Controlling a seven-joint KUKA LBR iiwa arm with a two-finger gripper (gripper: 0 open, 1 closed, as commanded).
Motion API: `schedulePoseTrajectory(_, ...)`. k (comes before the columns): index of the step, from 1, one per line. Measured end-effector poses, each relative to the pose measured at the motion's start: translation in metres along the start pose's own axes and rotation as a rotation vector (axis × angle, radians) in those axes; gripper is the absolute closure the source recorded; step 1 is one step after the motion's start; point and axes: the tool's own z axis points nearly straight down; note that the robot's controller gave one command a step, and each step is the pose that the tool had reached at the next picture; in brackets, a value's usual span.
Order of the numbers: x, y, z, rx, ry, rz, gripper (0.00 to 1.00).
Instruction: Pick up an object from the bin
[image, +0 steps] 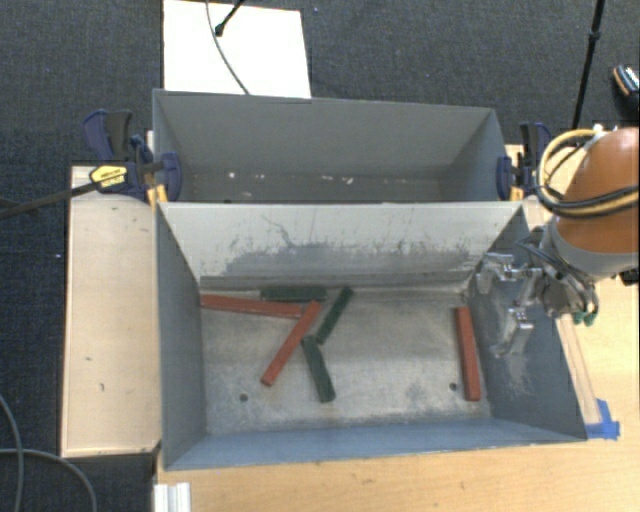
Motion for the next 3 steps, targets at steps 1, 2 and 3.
schedulePoseTrajectory(1,0.027,-0.004,0.085,-0.004,0.006,-0.470,0.00)
schedulePoseTrajectory(2,0.030,0.018,0.112,-0.010,0.004,-1.052,0.00)
schedulePoseTrajectory(3,-0.035,0.003,0.110,-0.013,-0.004,-1.310,0.00)
